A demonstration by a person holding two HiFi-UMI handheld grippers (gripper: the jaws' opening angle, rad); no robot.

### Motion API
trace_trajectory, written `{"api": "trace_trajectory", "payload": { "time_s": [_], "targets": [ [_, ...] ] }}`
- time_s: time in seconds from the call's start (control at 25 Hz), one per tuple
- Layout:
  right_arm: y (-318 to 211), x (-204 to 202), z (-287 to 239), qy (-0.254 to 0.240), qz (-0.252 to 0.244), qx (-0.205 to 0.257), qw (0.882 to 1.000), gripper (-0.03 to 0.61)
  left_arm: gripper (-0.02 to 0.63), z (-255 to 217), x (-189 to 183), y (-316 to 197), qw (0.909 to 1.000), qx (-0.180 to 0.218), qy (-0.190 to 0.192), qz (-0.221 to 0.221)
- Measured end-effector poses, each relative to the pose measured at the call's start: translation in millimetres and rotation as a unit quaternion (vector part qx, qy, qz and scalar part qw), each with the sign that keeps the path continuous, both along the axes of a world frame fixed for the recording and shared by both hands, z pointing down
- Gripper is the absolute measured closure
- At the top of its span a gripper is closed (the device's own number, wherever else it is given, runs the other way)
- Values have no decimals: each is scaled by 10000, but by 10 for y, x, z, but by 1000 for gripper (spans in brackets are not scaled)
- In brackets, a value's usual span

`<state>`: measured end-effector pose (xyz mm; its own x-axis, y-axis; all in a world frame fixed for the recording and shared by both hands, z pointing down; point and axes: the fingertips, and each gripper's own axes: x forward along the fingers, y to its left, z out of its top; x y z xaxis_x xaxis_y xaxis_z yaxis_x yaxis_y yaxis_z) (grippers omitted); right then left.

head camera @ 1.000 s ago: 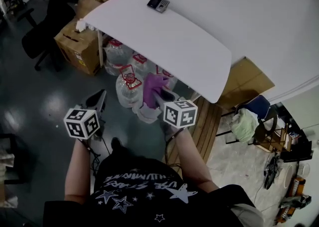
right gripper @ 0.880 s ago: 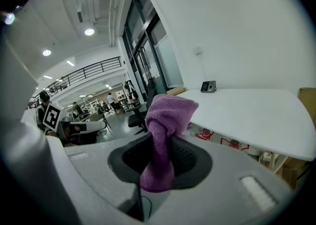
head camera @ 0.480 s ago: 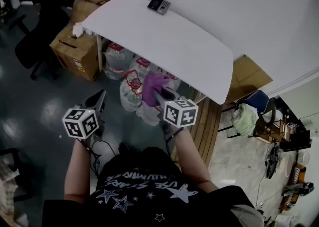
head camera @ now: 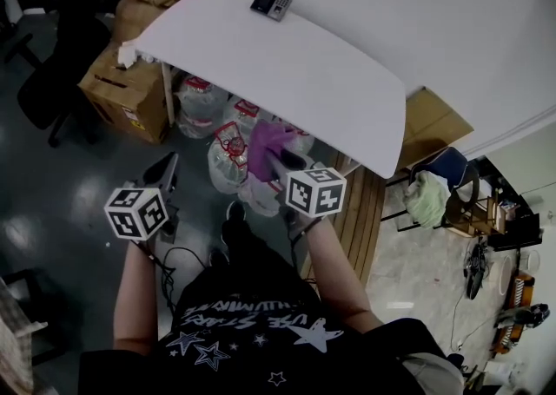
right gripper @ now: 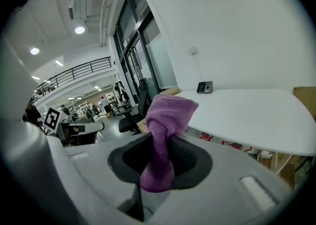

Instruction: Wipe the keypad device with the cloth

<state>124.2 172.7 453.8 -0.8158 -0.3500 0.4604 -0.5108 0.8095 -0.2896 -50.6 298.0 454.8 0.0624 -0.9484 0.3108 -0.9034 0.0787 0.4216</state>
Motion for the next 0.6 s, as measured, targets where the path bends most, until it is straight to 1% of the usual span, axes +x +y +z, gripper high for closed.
{"api": "trace_trajectory", "payload": {
  "time_s": [0.24, 0.6],
  "targets": [
    [-281, -309, 63, -116, -80, -47, 9999, 486, 604, 21, -197, -217, 9999, -47, -128, -26],
    [-1028, -804, 179, -117, -181, -202, 9996, 486, 604, 17, -583, -953, 9992, -237, -308, 67]
  ]
}}
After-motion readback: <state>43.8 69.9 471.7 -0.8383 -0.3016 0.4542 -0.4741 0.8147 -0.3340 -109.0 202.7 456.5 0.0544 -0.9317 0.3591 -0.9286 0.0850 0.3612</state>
